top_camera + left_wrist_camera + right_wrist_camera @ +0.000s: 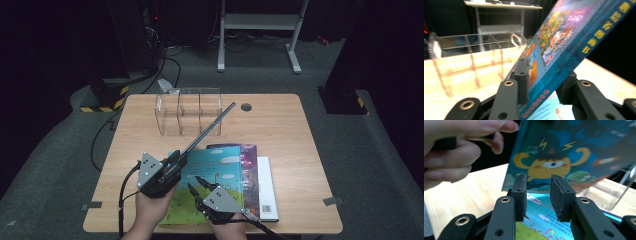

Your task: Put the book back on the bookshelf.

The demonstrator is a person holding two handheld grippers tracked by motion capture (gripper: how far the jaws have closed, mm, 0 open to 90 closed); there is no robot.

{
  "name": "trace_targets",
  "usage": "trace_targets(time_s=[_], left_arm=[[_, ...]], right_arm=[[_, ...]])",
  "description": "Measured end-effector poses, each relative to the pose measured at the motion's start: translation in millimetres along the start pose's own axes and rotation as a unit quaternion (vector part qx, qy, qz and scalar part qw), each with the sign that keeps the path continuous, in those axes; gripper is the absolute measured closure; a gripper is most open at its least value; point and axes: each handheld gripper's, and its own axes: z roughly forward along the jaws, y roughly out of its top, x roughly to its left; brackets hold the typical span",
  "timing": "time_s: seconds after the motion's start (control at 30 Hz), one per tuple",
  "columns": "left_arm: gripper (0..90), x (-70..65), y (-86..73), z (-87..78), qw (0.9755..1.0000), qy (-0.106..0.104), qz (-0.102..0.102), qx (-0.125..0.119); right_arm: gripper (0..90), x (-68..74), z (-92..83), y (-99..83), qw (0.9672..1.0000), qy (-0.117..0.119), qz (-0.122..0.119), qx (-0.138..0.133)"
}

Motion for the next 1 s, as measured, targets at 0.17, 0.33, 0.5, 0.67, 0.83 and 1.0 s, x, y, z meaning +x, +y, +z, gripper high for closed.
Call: trace_targets(time_s=[0.17,0.33,0.5,0.67,0.83,1.0], left_arm=[[70.1,3.4,0.3,-1.5,1.0,0.002,-0.002,-0.004],[71.1,7.1,1.5,-2.5,0.9999,0.007,-0.006,-0.008],[71.8,10.0,1.9,-3.8,0.9999,0.008,-0.006,-0.009],[72.3,15.4,0.4,-6.5,0.9999,0.005,-0.005,-0.013],[73.7,22.1,-0.1,-10.1,0.9998,0.01,-0.004,-0.018],[75.5,30.2,-1.2,-15.0,0.9997,0.015,-0.001,-0.019]], right_arm=[[66.8,-8.7,-2.9,-3.9,0.9999,-0.012,0.008,0.004],[66.9,-18.7,-8.1,-5.6,0.9996,-0.027,0.007,0.006],[67.1,-34.6,-14.1,-9.1,0.9985,-0.053,0.012,0.008],[67.0,-50.0,-19.7,-12.7,0.9972,-0.069,0.024,0.011],[66.8,-61.9,-28.1,-17.2,0.9961,-0.082,0.026,0.019],[66.5,-72.4,-41.5,-27.1,0.9942,-0.101,0.027,0.023]])
